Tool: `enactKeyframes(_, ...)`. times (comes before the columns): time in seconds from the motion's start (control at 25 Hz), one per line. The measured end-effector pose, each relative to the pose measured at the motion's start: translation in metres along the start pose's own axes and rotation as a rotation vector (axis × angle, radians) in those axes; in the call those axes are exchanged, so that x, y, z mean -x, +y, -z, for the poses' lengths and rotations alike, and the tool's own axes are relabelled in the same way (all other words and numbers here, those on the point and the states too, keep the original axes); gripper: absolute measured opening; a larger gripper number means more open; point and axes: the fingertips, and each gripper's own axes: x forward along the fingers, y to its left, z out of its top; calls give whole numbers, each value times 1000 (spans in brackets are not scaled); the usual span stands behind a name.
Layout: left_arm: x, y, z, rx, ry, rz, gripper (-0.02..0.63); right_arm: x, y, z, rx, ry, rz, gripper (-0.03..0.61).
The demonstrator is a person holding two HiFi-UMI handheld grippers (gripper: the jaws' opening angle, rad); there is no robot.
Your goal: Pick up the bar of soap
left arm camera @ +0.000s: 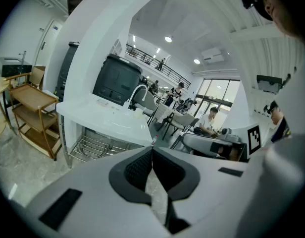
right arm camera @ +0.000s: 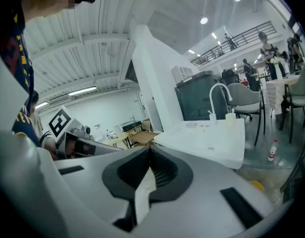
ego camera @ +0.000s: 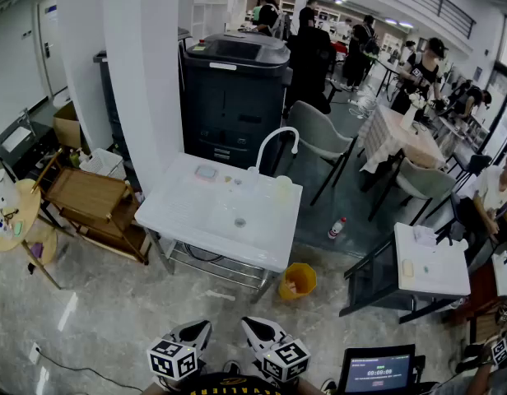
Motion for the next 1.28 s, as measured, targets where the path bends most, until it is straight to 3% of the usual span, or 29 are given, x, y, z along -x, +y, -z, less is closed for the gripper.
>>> enactKeyframes(0.2,25,23,-5,6,-45,-22,12,-15,27,-6,44,-27,-16,15)
enactKeyframes(0.4,46,32,15,37,-33,-31,12,-24,51,13,35,-7,-41,15)
enactKeyframes(0.6,54,30,16,39,-47,-53,12,-20,57,6,52,-32,-63,15)
enactKeyframes(0.84,39,14,15,5,-42,-52,12,-17,45,-2,69,-61,-64,17)
enactKeyframes(1.28,-4,33,-26,-4,-55,-27,14,-42,-5,-23,42,-66,-15,17)
